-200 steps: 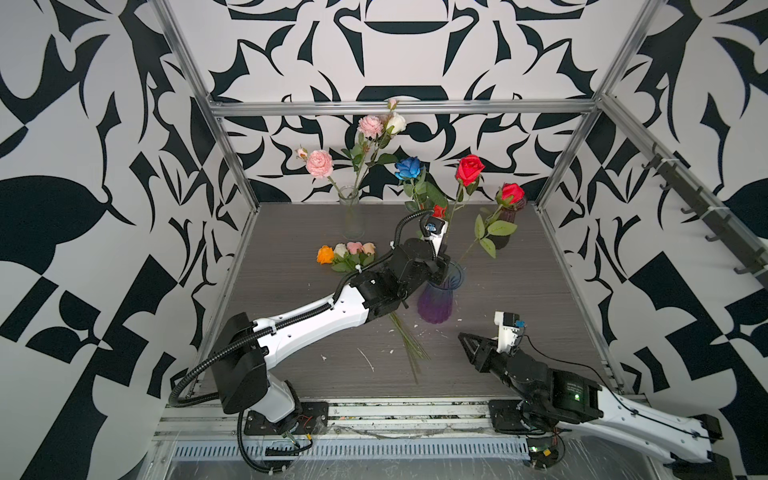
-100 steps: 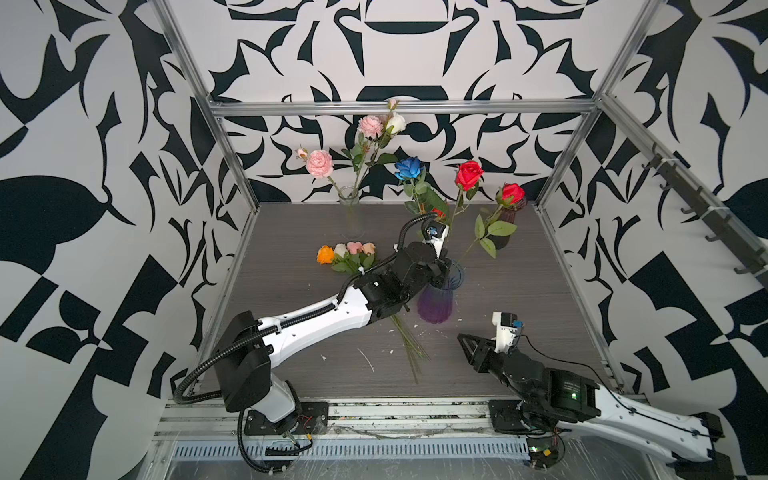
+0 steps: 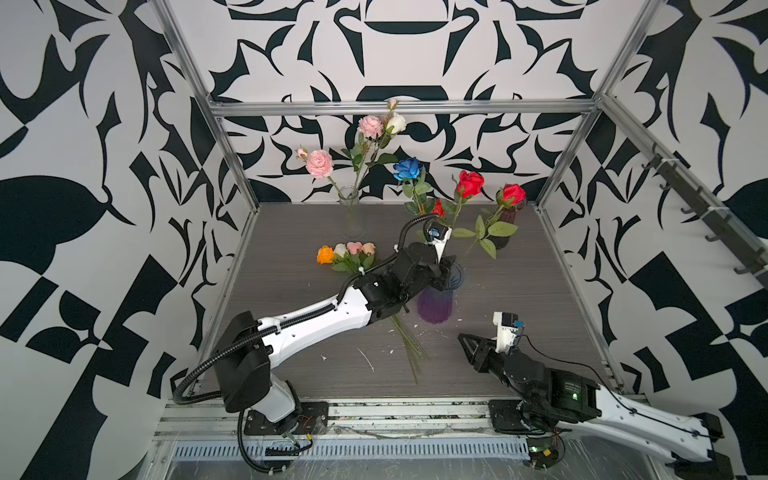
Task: Arrange the flowers into the vase
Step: 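Open and withdraw the left gripper while the right gripper approaches the vase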
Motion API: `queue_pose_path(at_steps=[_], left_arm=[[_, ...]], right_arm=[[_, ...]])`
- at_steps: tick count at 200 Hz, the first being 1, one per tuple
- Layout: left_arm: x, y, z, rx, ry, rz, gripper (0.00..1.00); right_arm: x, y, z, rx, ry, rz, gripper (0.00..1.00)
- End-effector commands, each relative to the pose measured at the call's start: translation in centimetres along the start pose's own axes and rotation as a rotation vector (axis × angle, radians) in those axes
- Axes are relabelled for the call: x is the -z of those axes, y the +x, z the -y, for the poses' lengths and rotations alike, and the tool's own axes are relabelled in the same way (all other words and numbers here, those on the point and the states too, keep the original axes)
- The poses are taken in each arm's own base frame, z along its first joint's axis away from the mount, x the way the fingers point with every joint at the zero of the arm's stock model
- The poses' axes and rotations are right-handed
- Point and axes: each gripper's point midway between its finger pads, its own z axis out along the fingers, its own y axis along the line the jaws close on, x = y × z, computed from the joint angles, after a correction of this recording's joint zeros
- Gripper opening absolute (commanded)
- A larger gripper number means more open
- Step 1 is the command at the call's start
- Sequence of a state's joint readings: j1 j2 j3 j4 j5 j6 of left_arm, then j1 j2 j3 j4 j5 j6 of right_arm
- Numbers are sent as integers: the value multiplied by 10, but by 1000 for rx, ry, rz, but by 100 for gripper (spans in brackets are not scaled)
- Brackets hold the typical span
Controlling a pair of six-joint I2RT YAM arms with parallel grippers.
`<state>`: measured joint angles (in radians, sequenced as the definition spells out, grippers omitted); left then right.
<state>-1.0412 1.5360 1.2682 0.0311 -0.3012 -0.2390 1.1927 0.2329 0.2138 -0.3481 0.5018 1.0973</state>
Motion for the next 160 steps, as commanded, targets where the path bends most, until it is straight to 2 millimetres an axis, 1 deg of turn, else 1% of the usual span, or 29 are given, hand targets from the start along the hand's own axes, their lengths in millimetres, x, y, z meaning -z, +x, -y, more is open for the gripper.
queue_pose_path(at_steps=[1, 10, 26, 33, 36, 38, 43, 51, 61, 62, 67, 69, 73, 74, 78, 85, 106, 113, 117, 127, 134, 140, 150, 153, 160], left_arm=[[32, -28, 4, 21, 33, 59, 42], [41, -31, 3, 23, 38, 67, 42], [60, -32, -2, 54, 35, 75, 42], [69, -27, -6, 79, 32, 74, 42], [70, -21, -8, 89, 28, 65, 42], [78, -25, -9, 101, 33, 81, 42], [85, -19, -13, 123, 33, 81, 43], [93, -4, -17, 152, 37, 77, 44], [100, 18, -23, 188, 50, 79, 48], [102, 17, -23, 193, 54, 86, 48], [103, 32, -26, 211, 61, 82, 49], [105, 33, -25, 222, 69, 90, 49], [106, 46, -27, 237, 77, 79, 49], [106, 46, -27, 244, 79, 83, 50], [107, 58, -28, 264, 86, 73, 50], [109, 72, -28, 291, 107, 63, 50], [106, 107, -28, 355, 140, 10, 50], [104, 118, -26, 369, 147, -19, 51], [103, 122, -24, 372, 157, -32, 53], [100, 129, -19, 373, 181, -57, 59], [99, 131, -16, 369, 198, -64, 65], [100, 130, -13, 358, 215, -64, 72], [101, 126, -10, 343, 227, -59, 83], [101, 124, -10, 341, 225, -56, 90], [101, 121, -12, 338, 219, -44, 99]], right_arm=[[0, -6, 2, -5, 8, 33, 38], [1, -6, 1, -7, 6, 33, 38], [1, -6, 0, -1, 5, 31, 38], [1, -6, -1, 2, 0, 27, 39], [1, -6, -1, 5, 2, 26, 39], [2, -6, -2, 7, 1, 26, 39], [2, -7, -3, 11, -4, 26, 40], [2, -7, -5, 19, -9, 23, 40], [3, -8, -7, 23, -16, 23, 42], [3, -8, -8, 24, -17, 23, 42], [2, -7, -8, 27, -18, 19, 43], [2, -7, -9, 28, -19, 18, 43], [2, -7, -10, 30, -22, 18, 44], [2, -7, -10, 31, -23, 18, 44], [2, -7, -12, 35, -28, 16, 44], [3, -9, -15, 48, -33, 14, 47], [10, -20, -28, 107, -36, 21, 53], [13, -25, -33, 136, -36, 24, 56], [15, -29, -36, 156, -34, 28, 58], [21, -39, -42, 214, -21, 38, 59], [25, -45, -46, 261, -9, 44, 56], [29, -51, -49, 302, 4, 49, 54], [32, -57, -52, 374, 23, 53, 54], [33, -59, -52, 391, 30, 55, 54], [33, -62, -52, 421, 52, 59, 55]])
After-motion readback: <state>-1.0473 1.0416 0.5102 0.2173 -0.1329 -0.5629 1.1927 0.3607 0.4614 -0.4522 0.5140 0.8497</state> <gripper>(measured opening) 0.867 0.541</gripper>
